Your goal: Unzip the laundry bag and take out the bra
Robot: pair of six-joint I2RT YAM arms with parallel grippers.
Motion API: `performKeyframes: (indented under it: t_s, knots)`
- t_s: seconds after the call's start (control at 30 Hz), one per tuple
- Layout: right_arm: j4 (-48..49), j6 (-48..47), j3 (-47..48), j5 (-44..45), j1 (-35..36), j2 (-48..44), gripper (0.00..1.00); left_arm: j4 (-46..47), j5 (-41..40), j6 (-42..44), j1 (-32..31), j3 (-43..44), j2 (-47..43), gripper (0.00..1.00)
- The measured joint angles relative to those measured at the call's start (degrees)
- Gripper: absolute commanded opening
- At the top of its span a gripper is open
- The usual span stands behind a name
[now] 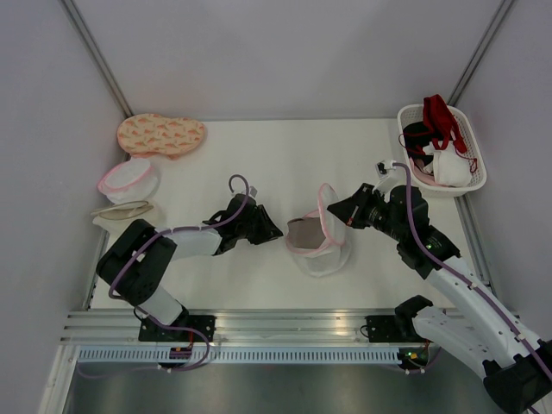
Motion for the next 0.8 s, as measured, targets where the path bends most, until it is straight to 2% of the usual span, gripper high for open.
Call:
performKeyframes:
  t_s: [0.5,0.8]
  knots:
    - [0.0,-0.1,-0.4,-0.2,-0.2,0.0,0.0,3.1,6.1,-1.7,-0.1,0.5,4.4,0.28]
    - [0.0,-0.2,-0.6,-0.4,-0.5,0.0,0.0,1.6,2.9,-2.9,-0.1,0.3,0.8,0.3]
